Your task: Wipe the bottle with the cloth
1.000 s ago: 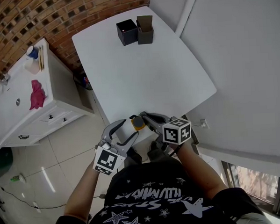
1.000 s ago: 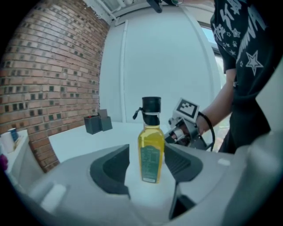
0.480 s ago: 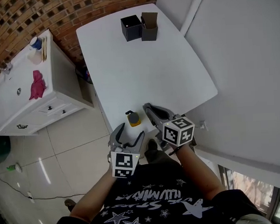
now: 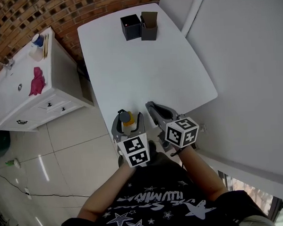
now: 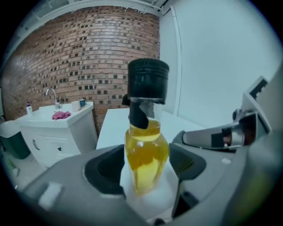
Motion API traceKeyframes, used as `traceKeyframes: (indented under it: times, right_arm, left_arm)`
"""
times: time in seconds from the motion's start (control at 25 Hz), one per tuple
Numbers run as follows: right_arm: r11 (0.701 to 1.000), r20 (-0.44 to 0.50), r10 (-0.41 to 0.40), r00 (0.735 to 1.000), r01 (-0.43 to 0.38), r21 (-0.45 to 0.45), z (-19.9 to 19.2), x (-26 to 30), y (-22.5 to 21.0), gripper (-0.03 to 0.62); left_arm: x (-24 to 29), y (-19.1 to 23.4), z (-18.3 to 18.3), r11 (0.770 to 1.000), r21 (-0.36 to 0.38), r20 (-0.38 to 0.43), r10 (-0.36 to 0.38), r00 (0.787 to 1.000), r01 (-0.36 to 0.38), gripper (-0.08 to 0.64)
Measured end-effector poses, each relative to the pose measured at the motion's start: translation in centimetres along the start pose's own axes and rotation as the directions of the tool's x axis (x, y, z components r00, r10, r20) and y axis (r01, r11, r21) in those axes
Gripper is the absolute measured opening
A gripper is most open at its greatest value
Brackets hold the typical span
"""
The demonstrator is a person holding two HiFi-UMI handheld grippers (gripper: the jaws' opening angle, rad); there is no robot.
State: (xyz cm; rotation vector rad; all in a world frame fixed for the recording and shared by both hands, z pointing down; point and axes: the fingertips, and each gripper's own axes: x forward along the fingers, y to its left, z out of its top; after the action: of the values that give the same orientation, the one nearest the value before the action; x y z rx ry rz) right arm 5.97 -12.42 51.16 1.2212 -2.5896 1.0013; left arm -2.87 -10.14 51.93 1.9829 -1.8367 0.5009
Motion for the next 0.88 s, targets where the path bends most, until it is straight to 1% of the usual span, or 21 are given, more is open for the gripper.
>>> traceKeyframes:
  times: [0.12, 0.32, 0.44, 0.52, 0.56, 0.64, 0.72, 0.8, 0.84, 0.88]
  right_arm:
    - [1.0, 0.005, 0.013, 1.0, -0.013, -0.003, 0.3, -0.2, 0.0, 0.035]
    - [0.999, 0.016, 0.035, 0.999, -0.035, -0.018, 1.0, -0.3, 0.2, 0.035]
    - [0.996, 0.024, 0.085, 0.996, -0.084, -0.042, 1.4, -0.3, 1.5, 0.035]
    - [0.989, 0.02, 0.135, 0.991, -0.134, -0.059, 1.6, -0.3, 2.7, 0.035]
    - [0.985, 0.017, 0.161, 0.987, -0.16, -0.064, 1.7, -0.3, 3.3, 0.035]
    - [0.975, 0.013, 0.213, 0.977, -0.212, -0.063, 1.9, -0.2, 4.5, 0.035]
    - [0.965, 0.01, 0.259, 0.966, -0.258, -0.054, 2.0, -0.1, 5.6, 0.035]
    - [0.957, 0.002, 0.287, 0.958, -0.287, -0.053, 2.0, -0.1, 6.4, 0.035]
    - [0.955, 0.0, 0.294, 0.956, -0.293, -0.053, 1.9, -0.1, 6.7, 0.035]
    - [0.954, 0.001, 0.297, 0.955, -0.297, -0.048, 1.9, -0.2, 6.8, 0.035]
  left_arm:
    - [-0.1, 0.7, 0.0, 0.998, 0.04, 0.004, 0.043, 0.999, -0.043, 0.252]
    - [-0.6, 0.7, -0.4, 0.995, 0.097, 0.003, 0.038, 0.999, -0.038, 0.228]
    - [-1.2, 0.8, -0.5, 0.989, 0.148, 0.004, 0.003, 1.0, -0.004, 0.219]
    - [-1.6, 0.7, -0.8, 0.981, 0.189, 0.002, -0.049, 0.999, 0.048, 0.218]
    - [-1.8, 0.5, -0.9, 0.973, 0.212, -0.002, -0.089, 0.996, 0.087, 0.218]
    - [-2.2, -0.1, -1.2, 0.946, 0.266, -0.016, -0.189, 0.982, 0.186, 0.214]
    - [-2.5, -0.6, -1.4, 0.905, 0.314, -0.028, -0.292, 0.956, 0.286, 0.212]
    - [-2.7, -1.1, -1.4, 0.859, 0.353, -0.035, -0.384, 0.923, 0.371, 0.21]
    - [-2.6, -1.3, -1.4, 0.831, 0.375, -0.044, -0.426, 0.904, 0.41, 0.21]
    - [-2.6, -1.4, -1.5, 0.797, 0.405, -0.057, -0.468, 0.882, 0.448, 0.21]
